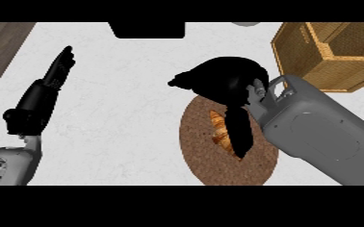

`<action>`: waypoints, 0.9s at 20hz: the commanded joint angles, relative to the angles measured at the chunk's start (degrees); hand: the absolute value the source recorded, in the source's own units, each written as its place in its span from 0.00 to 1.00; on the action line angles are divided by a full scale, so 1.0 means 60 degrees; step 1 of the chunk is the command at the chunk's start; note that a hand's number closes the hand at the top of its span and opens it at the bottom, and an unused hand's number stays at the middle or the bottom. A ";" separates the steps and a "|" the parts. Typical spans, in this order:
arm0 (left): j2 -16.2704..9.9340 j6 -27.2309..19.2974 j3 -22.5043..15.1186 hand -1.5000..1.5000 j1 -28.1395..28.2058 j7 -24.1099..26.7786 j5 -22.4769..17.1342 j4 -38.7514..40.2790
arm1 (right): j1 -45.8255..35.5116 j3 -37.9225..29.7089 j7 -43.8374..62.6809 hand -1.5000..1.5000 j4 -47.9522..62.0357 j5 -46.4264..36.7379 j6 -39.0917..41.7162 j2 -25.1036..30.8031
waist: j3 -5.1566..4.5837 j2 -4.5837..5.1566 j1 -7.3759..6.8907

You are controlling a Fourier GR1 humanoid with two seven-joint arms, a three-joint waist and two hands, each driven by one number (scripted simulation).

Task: Pick the croissant from the placemat and place it in the basket

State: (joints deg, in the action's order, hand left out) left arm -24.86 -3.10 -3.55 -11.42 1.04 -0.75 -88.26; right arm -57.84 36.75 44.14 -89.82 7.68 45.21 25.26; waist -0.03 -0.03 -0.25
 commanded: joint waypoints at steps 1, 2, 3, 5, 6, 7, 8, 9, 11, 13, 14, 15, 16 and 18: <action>0.0385 -0.0080 -0.0055 0.50 -0.0170 -0.0265 0.0204 0.0055 | 0.0514 -0.0047 0.0192 0.00 -0.0219 -0.0487 0.0720 -0.0215 | 0.0005 -0.0002 0.0038; 0.0100 0.0106 0.0157 0.50 -0.0080 -0.0203 0.0070 -0.0074 | 0.0952 0.0518 -0.0898 0.00 0.0234 -0.1738 0.0347 -0.0265 | 0.0010 0.0030 -0.0048; 0.0149 0.0195 0.0261 0.50 -0.0317 0.0049 0.0159 0.0319 | 0.0397 0.0105 0.0079 0.00 0.0296 -0.1015 0.0770 -0.0800 | 0.0002 0.0008 0.0004; 0.0265 0.0175 0.0174 0.50 0.0096 0.0304 0.0183 0.0316 | 0.0852 0.0752 -0.0840 0.00 0.0654 -0.2043 0.0688 -0.0560 | 0.0005 0.0041 -0.0043; 0.0266 0.0129 0.0177 0.50 -0.0166 0.0061 0.0269 0.0252 | 0.1040 0.0923 -0.1120 0.00 0.0908 -0.2450 0.0553 -0.0725 | 0.0007 0.0044 -0.0046; 0.0407 0.0136 0.0182 0.50 -0.0083 0.0201 0.0238 0.0287 | 0.0990 0.0906 -0.0552 0.00 0.0889 -0.2172 0.0800 -0.0997 | 0.0003 0.0021 -0.0017; 0.0227 0.0419 0.0451 0.50 -0.0248 -0.0009 -0.0011 0.0173 | 0.1503 0.0779 -0.0651 0.00 0.0303 -0.2420 0.0780 -0.0678 | 0.0006 0.0004 0.0029; 0.0097 0.0656 0.0634 0.50 -0.0060 0.0450 -0.0078 0.0507 | 0.1464 0.0752 -0.0770 0.00 0.0584 -0.2661 0.0833 -0.0783 | 0.0004 0.0013 0.0007; 0.0471 0.0138 0.0086 0.50 0.0065 0.0150 0.0545 -0.0104 | 0.1546 0.1079 -0.1782 0.00 0.1385 -0.3443 0.0761 -0.0680 | 0.0009 0.0034 -0.0062; 0.0334 0.0394 0.0516 0.50 -0.0396 -0.0027 0.0374 0.0433 | 0.1856 0.0729 -0.2036 0.00 0.0898 -0.3631 0.1090 -0.0354 | 0.0007 0.0023 0.0028; 0.0332 0.0597 0.0381 0.50 0.0532 -0.0042 0.0168 -0.0531 | 0.2287 0.1027 -0.2205 0.00 0.1022 -0.4032 0.0709 -0.0434 | 0.0009 0.0011 -0.0047; 0.0818 0.0144 0.0079 0.50 0.0146 0.0249 0.0670 0.0166 | 0.2151 0.1257 -0.2786 0.00 0.1613 -0.4683 0.0309 -0.0779 | 0.0009 0.0041 -0.0043; 0.0263 0.0657 0.0648 0.50 -0.0696 -0.0463 0.0245 0.0374 | 0.2443 0.1343 -0.1842 0.00 0.1116 -0.4630 0.0301 -0.1262 | 0.0007 0.0017 0.0032; 0.0710 0.0474 0.0454 0.50 -0.0402 -0.0112 0.0587 0.0351 | 0.2423 0.0828 -0.2528 0.00 0.1456 -0.5172 0.0518 -0.1209 | 0.0006 0.0015 0.0011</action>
State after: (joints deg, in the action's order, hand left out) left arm -21.99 -0.52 -1.21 -12.45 0.23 1.70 -87.67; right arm -45.24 42.50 31.99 -82.67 -17.85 48.57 19.67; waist 0.01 0.08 -0.29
